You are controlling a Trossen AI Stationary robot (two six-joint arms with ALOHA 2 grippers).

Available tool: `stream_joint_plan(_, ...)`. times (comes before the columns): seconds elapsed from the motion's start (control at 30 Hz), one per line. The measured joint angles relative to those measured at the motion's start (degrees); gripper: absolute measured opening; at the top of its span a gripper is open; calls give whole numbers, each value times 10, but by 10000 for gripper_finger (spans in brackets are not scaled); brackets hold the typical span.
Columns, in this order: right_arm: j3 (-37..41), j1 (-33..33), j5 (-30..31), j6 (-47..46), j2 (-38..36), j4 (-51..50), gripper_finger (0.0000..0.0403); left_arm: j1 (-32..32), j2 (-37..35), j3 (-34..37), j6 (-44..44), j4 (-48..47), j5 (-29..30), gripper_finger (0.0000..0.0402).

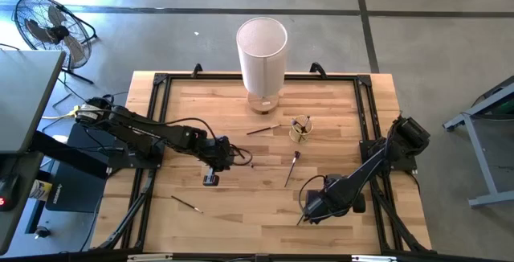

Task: Pick & Place Makeup Brushes
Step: Put the black powder brush into the makeup brush holder

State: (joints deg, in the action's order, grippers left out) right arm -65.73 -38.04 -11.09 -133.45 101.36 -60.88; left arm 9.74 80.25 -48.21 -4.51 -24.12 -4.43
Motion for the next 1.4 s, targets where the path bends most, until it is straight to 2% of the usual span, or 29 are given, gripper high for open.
stream_joint_plan(0.2, 0, 8, -8, -4, 8, -4, 114, 0, 0, 0, 14, 0, 3, 1)
stream_joint_plan(0.53, 0, 10, -32, -12, 69, -1, 114, 0, 0, 0, 29, 1, 16, 1)
stream_joint_plan(0.83, -2, 10, -34, 3, 104, 48, 102, 0, 0, 0, 30, 2, 24, 1)
stream_joint_plan(1.07, -4, 20, 51, 87, 104, 89, 11, 0, 0, 0, 30, 5, 25, 1)
stream_joint_plan(1.23, -25, 36, 160, 183, 106, 62, 10, 0, 0, 0, 30, 5, 25, 1)
stream_joint_plan(1.4, -76, 51, 218, 269, 111, -21, 5, 0, 0, 0, 30, 5, 25, 1)
